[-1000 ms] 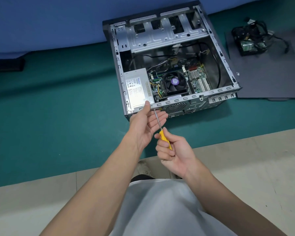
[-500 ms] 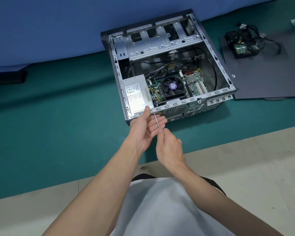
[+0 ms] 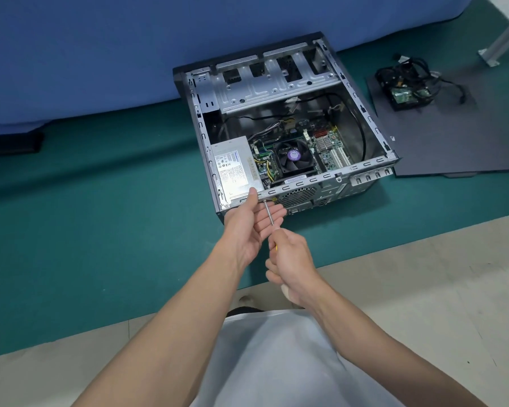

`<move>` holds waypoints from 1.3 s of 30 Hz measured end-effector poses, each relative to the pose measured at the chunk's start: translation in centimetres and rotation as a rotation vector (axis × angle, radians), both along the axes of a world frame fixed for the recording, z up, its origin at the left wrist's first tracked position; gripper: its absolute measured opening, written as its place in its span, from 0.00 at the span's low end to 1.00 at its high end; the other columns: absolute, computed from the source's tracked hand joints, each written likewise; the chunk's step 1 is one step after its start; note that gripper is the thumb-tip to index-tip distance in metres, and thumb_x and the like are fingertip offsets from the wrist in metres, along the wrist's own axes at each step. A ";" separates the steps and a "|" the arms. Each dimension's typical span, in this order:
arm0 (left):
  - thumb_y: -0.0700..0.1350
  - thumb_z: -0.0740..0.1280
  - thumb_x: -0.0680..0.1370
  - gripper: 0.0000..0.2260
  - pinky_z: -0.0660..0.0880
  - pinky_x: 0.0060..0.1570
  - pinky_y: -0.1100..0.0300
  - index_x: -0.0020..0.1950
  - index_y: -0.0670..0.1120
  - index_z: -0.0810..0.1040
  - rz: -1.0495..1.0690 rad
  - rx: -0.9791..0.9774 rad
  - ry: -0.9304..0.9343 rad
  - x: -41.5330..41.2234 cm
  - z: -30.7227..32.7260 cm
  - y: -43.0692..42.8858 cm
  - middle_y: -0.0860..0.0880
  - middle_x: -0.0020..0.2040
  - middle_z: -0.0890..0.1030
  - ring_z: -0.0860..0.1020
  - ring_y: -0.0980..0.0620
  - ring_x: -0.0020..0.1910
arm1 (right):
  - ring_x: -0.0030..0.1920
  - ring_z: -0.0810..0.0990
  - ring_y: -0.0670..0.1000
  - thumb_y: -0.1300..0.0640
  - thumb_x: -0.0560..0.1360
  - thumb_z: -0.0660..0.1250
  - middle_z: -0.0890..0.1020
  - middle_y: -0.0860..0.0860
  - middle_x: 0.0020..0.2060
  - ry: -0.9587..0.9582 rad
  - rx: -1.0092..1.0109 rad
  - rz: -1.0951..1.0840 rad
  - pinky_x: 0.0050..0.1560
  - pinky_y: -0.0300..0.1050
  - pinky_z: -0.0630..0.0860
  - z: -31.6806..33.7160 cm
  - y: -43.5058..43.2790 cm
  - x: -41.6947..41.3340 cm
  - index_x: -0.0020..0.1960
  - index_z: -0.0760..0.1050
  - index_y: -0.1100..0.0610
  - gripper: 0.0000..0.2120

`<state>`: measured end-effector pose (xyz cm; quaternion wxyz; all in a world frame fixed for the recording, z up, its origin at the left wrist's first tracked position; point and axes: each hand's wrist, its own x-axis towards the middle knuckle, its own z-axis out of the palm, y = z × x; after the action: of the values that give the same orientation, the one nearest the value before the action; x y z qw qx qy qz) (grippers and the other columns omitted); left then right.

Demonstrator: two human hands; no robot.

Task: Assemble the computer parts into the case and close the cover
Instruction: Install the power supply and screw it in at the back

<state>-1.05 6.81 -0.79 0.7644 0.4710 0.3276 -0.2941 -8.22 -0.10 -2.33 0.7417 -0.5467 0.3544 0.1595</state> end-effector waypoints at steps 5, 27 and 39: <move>0.52 0.63 0.81 0.20 0.82 0.39 0.56 0.50 0.34 0.78 0.015 0.127 -0.019 -0.3 0.2 -0.4 0.38 0.44 0.85 0.85 0.44 0.42 | 0.19 0.53 0.46 0.55 0.81 0.54 0.59 0.48 0.21 -0.035 -0.102 0.179 0.23 0.34 0.51 -0.1 -2.0 0.2 0.37 0.65 0.56 0.14; 0.53 0.58 0.82 0.20 0.67 0.63 0.51 0.67 0.41 0.72 -0.737 1.441 -1.085 5.8 -0.3 -21.4 0.43 0.67 0.72 0.70 0.43 0.64 | 0.26 0.70 0.47 0.50 0.82 0.53 0.77 0.46 0.28 -0.206 -0.488 0.239 0.29 0.41 0.68 2.6 -29.2 6.9 0.45 0.69 0.54 0.11; 0.59 0.51 0.82 0.31 0.56 0.72 0.48 0.80 0.46 0.47 -0.794 1.458 -0.854 9.7 -1.5 -26.3 0.53 0.80 0.46 0.53 0.50 0.77 | 0.52 0.77 0.61 0.54 0.77 0.64 0.81 0.58 0.49 -0.161 -0.956 0.685 0.50 0.48 0.73 -3.8 -37.7 21.2 0.46 0.77 0.56 0.06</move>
<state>8.65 -19.52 -2.29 0.1793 0.9801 -0.0624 -0.0576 13.03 -37.83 -6.13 0.3440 -0.9138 0.1330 0.1703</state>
